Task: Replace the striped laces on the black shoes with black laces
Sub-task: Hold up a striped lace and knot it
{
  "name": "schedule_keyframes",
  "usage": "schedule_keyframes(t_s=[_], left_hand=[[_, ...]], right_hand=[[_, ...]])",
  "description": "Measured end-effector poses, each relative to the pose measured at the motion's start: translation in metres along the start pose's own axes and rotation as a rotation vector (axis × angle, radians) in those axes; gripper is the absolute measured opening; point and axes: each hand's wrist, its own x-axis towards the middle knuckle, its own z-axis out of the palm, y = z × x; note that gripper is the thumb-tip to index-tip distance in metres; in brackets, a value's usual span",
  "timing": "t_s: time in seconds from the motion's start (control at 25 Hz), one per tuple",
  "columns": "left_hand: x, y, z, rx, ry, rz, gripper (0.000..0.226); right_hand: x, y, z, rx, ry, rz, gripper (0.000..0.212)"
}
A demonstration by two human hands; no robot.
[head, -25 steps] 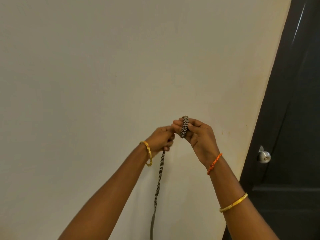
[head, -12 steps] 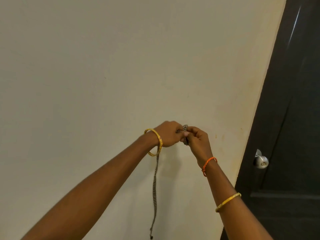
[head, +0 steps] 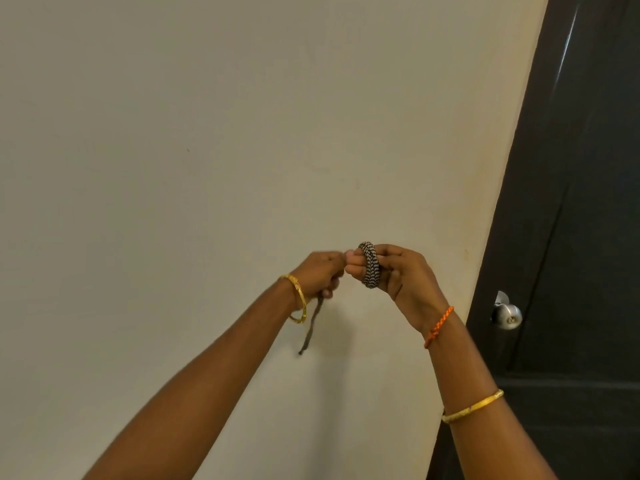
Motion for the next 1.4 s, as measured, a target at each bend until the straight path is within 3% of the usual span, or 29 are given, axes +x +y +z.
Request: schedule_keyframes(t_s=[0.12, 0.24, 0.48, 0.64, 0.72, 0.84, 0.96, 1.08, 1.24, 1.4], left_hand=[[-0.015, -0.015, 0.03, -0.226, -0.088, -0.117, 0.027], [-0.026, -0.012, 0.05, -0.102, -0.15, -0.119, 0.036], [-0.005, 0.044, 0.029, 0.66, -0.11, 0.084, 0.031], [0.017, 0.081, 0.013, 0.94, -0.143, 0.205, 0.029], [0.023, 0.085, 0.008, 0.87, -0.16, 0.212, 0.028], [0.023, 0.068, 0.01, 0.481, -0.144, 0.155, 0.029], [0.018, 0.044, 0.024, 0.16, -0.136, 0.066, 0.026], [0.004, 0.028, 0.045, 0.005, -0.23, -0.025, 0.029], [-0.011, 0.025, 0.062, 0.295, -0.206, 0.026, 0.037], [-0.014, 0.042, 0.055, 0.538, -0.135, 0.241, 0.032]], right_hand=[[0.004, -0.002, -0.003, 0.26, -0.011, -0.006, 0.033], [0.013, 0.001, -0.01, 0.391, 0.133, -0.078, 0.032], [0.01, 0.014, -0.025, -0.204, 0.292, -0.103, 0.03], [0.002, 0.008, -0.027, -0.336, 0.139, -0.062, 0.034], [0.001, 0.0, -0.026, -0.342, 0.079, -0.057, 0.036], [-0.001, -0.014, -0.029, -0.163, 0.044, -0.096, 0.036], [0.001, -0.024, -0.031, 0.056, 0.052, -0.176, 0.034], [0.003, -0.027, -0.031, 0.191, 0.09, -0.248, 0.032], [0.007, -0.025, -0.037, 0.194, 0.214, -0.312, 0.029], [0.009, -0.018, -0.047, -0.145, 0.323, -0.31, 0.025]])
